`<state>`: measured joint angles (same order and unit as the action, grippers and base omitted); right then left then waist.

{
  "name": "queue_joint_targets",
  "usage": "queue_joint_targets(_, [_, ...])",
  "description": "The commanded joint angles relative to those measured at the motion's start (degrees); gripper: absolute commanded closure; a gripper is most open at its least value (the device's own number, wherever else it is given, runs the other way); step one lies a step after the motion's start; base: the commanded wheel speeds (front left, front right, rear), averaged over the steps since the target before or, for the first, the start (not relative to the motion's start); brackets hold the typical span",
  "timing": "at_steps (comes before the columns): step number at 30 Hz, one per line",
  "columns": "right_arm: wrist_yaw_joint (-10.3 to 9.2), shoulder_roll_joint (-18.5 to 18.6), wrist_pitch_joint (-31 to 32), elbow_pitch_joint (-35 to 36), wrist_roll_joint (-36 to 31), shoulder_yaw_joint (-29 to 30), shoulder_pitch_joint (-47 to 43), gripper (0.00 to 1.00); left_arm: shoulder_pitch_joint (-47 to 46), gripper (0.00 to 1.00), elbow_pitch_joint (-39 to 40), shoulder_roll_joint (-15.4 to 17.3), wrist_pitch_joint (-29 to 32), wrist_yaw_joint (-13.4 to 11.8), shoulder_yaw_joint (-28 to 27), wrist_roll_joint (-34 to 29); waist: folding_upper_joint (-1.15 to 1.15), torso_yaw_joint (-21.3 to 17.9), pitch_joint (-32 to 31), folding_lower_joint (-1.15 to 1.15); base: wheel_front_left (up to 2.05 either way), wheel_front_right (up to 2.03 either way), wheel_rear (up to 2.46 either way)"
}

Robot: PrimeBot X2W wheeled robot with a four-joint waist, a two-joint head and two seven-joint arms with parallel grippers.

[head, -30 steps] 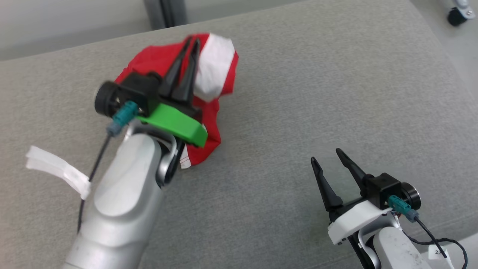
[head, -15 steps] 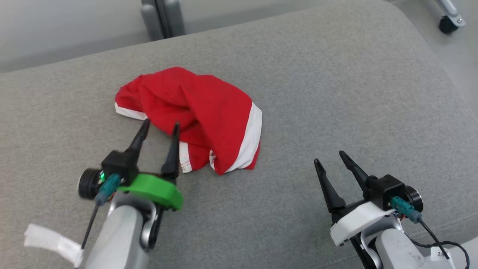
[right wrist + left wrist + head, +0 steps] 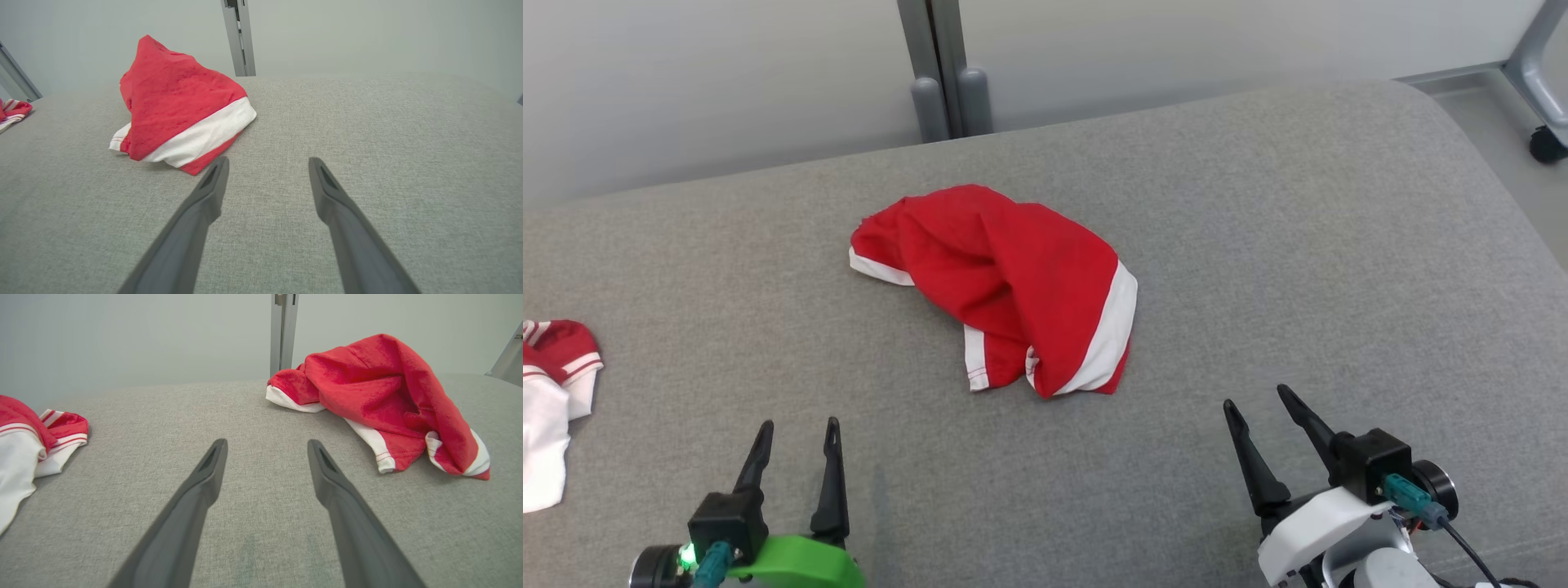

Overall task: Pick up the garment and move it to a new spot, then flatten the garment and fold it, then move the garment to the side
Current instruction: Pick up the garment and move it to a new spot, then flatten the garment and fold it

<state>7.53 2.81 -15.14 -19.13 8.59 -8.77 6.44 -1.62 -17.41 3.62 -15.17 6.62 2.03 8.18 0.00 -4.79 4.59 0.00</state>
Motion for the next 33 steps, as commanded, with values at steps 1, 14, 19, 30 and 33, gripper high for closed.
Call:
queue_joint_targets(1, [-0.08, 0.2, 0.0, -0.1, -0.2, 0.1, -0.9, 0.00, 1.6, 0.00, 0.3, -0.2, 0.0, 0.4, -0.4, -0.6, 0.00, 1.4, -1.4, 0.00, 0.00, 0.00, 0.00])
queue_joint_targets(14, [-0.08, 0.2, 0.0, 0.8, -0.5, -8.1, 4.8, 0.00, -0.2, 0.00, 1.0, -0.5, 0.0, 0.9, -0.6, -1.3, 0.00, 5.4, 3.3, 0.00, 0.00, 0.00, 0.00])
queue_joint_targets(19, [-0.08, 0.2, 0.0, -1.6, 0.0, -16.3, 12.3, 0.00, -3.0, 0.00, 0.7, -0.6, 0.0, 0.9, 0.8, -0.4, 0.00, 8.4, 6.3, 0.00, 0.00, 0.00, 0.00])
queue_joint_targets(30, [-0.08, 0.2, 0.0, -16.6, 3.7, -25.5, 25.7, 0.00, -7.3, 0.00, -0.3, -0.6, 0.0, 0.9, 5.1, 1.9, 0.00, 16.6, 11.0, 0.00, 0.00, 0.00, 0.00])
queue_joint_targets(33, [-0.08, 0.3, 0.0, -21.3, 3.6, -25.4, 27.7, 0.00, -7.9, 0.00, -0.3, -0.6, 0.0, 0.9, 6.0, 2.4, 0.00, 18.4, 11.9, 0.00, 0.00, 0.00, 0.00])
